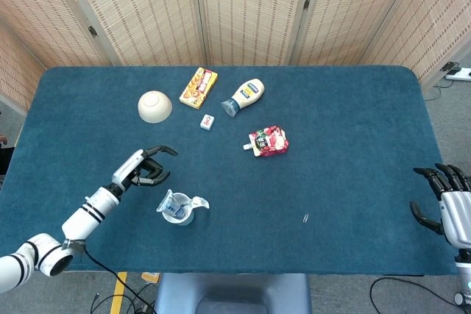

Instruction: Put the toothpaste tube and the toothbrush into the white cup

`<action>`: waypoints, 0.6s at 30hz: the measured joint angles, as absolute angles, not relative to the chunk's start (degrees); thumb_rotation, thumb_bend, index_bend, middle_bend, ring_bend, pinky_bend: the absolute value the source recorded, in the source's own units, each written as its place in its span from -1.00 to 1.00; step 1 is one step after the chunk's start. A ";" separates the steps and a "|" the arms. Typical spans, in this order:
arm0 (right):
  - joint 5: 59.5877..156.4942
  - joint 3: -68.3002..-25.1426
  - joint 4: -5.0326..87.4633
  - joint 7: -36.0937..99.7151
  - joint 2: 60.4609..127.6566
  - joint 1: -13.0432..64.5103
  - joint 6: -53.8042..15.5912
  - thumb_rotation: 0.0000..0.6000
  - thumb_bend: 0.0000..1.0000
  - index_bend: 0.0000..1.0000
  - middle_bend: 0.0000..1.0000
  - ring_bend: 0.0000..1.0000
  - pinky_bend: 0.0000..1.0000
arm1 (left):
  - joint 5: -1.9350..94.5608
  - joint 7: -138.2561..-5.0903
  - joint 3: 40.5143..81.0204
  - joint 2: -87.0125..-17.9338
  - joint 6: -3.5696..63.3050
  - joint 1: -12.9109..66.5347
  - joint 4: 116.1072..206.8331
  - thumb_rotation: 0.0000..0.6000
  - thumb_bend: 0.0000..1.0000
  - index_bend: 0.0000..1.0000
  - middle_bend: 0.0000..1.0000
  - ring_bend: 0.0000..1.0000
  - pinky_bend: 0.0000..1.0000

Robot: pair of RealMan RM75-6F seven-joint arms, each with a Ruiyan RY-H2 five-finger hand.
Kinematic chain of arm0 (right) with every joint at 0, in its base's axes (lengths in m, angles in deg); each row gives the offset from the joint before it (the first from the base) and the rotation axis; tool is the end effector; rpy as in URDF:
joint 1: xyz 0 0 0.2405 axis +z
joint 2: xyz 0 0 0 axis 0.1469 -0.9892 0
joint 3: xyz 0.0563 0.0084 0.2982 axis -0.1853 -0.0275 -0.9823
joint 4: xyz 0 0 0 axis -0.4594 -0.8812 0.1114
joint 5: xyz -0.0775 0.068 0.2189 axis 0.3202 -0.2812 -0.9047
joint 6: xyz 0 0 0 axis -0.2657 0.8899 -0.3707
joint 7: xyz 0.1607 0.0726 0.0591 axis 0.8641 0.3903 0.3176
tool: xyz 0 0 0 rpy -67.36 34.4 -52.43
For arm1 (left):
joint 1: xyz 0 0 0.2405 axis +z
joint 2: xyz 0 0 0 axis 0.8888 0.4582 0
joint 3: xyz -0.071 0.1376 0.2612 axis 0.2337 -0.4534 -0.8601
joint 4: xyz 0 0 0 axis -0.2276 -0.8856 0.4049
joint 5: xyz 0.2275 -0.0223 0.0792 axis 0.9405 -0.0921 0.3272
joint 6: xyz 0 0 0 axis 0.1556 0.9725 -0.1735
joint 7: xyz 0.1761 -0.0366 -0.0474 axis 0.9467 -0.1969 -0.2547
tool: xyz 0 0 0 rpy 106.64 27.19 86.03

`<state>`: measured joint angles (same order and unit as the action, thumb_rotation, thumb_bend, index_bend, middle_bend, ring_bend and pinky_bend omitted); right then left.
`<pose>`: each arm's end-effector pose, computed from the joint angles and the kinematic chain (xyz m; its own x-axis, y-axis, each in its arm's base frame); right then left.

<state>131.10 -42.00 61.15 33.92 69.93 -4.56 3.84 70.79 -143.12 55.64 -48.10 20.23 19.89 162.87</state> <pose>-0.3606 -0.2337 0.1933 0.3834 0.0728 0.9207 -0.9232 0.0004 0.3844 -0.2272 0.4409 0.0026 -0.4751 0.5592 0.6794 0.8104 -0.0229 0.5854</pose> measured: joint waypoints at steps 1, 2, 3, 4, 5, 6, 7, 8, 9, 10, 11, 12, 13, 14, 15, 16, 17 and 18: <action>131.12 -42.00 61.18 33.91 69.92 -4.55 3.84 1.00 -0.47 -0.51 -0.43 -0.73 -0.72 | 70.19 -142.27 55.79 -47.99 20.14 20.10 162.72 1.00 -0.15 -0.32 0.93 0.68 0.82; 131.17 -42.00 61.21 33.90 69.90 -4.53 3.83 1.00 -0.47 -0.51 -0.43 -0.73 -0.72 | 69.51 -141.35 55.98 -47.91 20.09 20.34 162.57 1.00 -0.15 -0.31 0.93 0.68 0.82; 131.28 -41.99 61.26 33.89 69.89 -4.50 3.84 1.00 -0.47 -0.51 -0.43 -0.73 -0.72 | 68.50 -139.96 56.31 -47.85 20.10 20.69 162.35 1.00 -0.15 -0.30 0.93 0.68 0.82; 131.40 -41.98 61.29 33.88 69.88 -4.47 3.85 1.00 -0.47 -0.51 -0.43 -0.73 -0.72 | 67.66 -138.77 56.60 -47.85 20.19 20.99 162.18 1.00 -0.15 -0.28 0.93 0.68 0.82; 131.51 -41.96 61.34 33.85 69.88 -4.44 3.85 1.00 -0.47 -0.51 -0.43 -0.73 -0.72 | 66.78 -137.46 56.93 -47.88 20.35 21.32 162.02 1.00 -0.15 -0.26 0.93 0.68 0.82; 131.64 -41.94 61.41 33.79 69.87 -4.40 3.86 1.00 -0.48 -0.51 -0.43 -0.73 -0.72 | 65.60 -135.49 57.41 -47.96 20.71 21.81 161.82 1.00 -0.15 -0.23 0.92 0.67 0.83; 131.71 -41.93 61.48 33.75 69.85 -4.39 3.88 1.00 -0.47 -0.51 -0.43 -0.73 -0.72 | 64.70 -133.89 57.79 -48.00 21.07 22.21 161.72 1.00 -0.15 -0.22 0.91 0.67 0.83; 131.78 -41.92 61.55 33.71 69.83 -4.37 3.91 1.00 -0.47 -0.51 -0.43 -0.73 -0.72 | 63.81 -132.19 58.17 -48.01 21.50 22.64 161.68 1.00 -0.15 -0.19 0.89 0.66 0.82; 131.82 -41.90 61.65 33.64 69.76 -4.37 3.92 1.00 -0.47 -0.51 -0.43 -0.73 -0.72 | 62.64 -129.84 58.68 -47.96 22.14 23.26 161.75 1.00 -0.15 -0.17 0.87 0.65 0.82; 131.82 -41.89 61.73 33.57 69.71 -4.36 3.91 1.00 -0.47 -0.51 -0.43 -0.73 -0.72 | 61.82 -128.03 59.02 -47.84 22.62 23.75 161.90 1.00 -0.15 -0.14 0.84 0.63 0.80; 131.80 -41.88 61.81 33.51 69.66 -4.36 3.87 1.00 -0.47 -0.51 -0.43 -0.73 -0.72 | 61.04 -126.19 59.31 -47.65 23.08 24.23 162.14 1.00 -0.15 -0.11 0.78 0.58 0.75; 131.71 -41.84 61.88 33.40 69.61 -4.33 3.69 1.00 -0.46 -0.51 -0.43 -0.73 -0.72 | 60.08 -123.65 59.62 -47.35 23.67 24.83 162.52 1.00 -0.15 -0.10 0.72 0.50 0.68; 131.62 -41.78 61.95 33.26 69.57 -4.31 3.46 1.00 -0.45 -0.51 -0.43 -0.73 -0.72 | 59.42 -121.61 59.79 -47.14 24.11 25.25 162.79 1.00 -0.15 -0.09 0.65 0.42 0.61; 131.52 -41.71 62.02 33.09 69.52 -4.27 3.17 1.00 -0.43 -0.51 -0.43 -0.73 -0.72 | 58.76 -119.42 59.92 -46.96 24.58 25.65 163.05 1.00 -0.15 -0.10 0.58 0.32 0.53; 131.38 -41.60 62.10 32.86 69.48 -4.20 2.77 1.00 -0.42 -0.51 -0.43 -0.73 -0.72 | 57.92 -116.23 60.05 -46.77 25.31 26.19 163.40 1.00 -0.15 -0.10 0.53 0.24 0.46; 131.27 -41.54 62.15 32.75 69.47 -4.14 2.52 1.00 -0.41 -0.51 -0.43 -0.73 -0.72 | 57.30 -113.64 60.14 -46.67 25.95 26.61 163.67 1.00 -0.15 -0.11 0.48 0.16 0.38; 131.17 -41.50 62.19 32.71 69.46 -4.07 2.33 1.00 -0.41 -0.51 -0.43 -0.73 -0.72 | 56.48 -109.95 60.25 -46.59 26.98 27.20 164.03 1.00 -0.15 -0.12 0.44 0.09 0.31; 131.13 -41.48 62.18 32.75 69.46 -3.99 2.20 1.00 -0.41 -0.51 -0.43 -0.73 -0.72 | 55.88 -107.05 60.33 -46.56 27.86 27.66 164.31 1.00 -0.15 -0.13 0.40 0.05 0.24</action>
